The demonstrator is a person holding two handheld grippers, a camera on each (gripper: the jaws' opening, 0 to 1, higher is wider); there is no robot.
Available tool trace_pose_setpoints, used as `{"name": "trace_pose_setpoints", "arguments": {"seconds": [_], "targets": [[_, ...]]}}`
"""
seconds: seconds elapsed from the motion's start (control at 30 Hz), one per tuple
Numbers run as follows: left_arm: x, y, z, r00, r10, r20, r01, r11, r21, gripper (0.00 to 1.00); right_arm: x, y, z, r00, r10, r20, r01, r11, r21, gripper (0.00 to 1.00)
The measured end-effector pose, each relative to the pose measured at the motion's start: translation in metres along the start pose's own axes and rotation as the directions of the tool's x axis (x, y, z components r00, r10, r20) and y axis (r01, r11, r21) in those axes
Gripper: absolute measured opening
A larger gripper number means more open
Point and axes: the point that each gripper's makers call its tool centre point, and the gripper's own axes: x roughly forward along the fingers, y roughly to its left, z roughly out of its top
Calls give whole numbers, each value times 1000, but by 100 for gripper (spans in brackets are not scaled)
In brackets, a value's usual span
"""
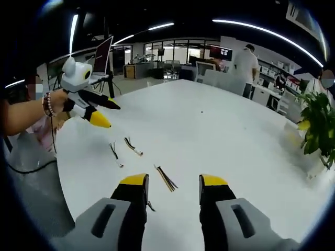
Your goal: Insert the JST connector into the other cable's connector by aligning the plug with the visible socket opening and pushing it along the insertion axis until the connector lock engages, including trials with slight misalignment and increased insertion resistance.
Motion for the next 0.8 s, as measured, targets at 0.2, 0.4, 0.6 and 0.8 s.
{"name": "trace_pose_setpoints", "arguments": {"seconds": [0.2, 0.4, 0.6, 0.8], "targets": [[13, 3, 0, 1000, -18, -9, 18, 1000, 11, 59, 18, -9, -1, 1000, 5, -19, -6, 1000, -10, 36], [29, 8, -11, 998, -37, -41, 38, 999, 24, 61, 31, -10, 1, 1000, 30, -3, -30, 999, -19, 32], [43, 11, -23, 996, -57, -73, 59, 998, 28, 61, 44, 0, -6, 995, 92, -28, -94, 994, -64, 32], [57, 6, -31, 992, -91, -87, 94, 995, 33, 62, 58, 9, -18, 988, 138, -64, -143, 987, -73, 31]]}}
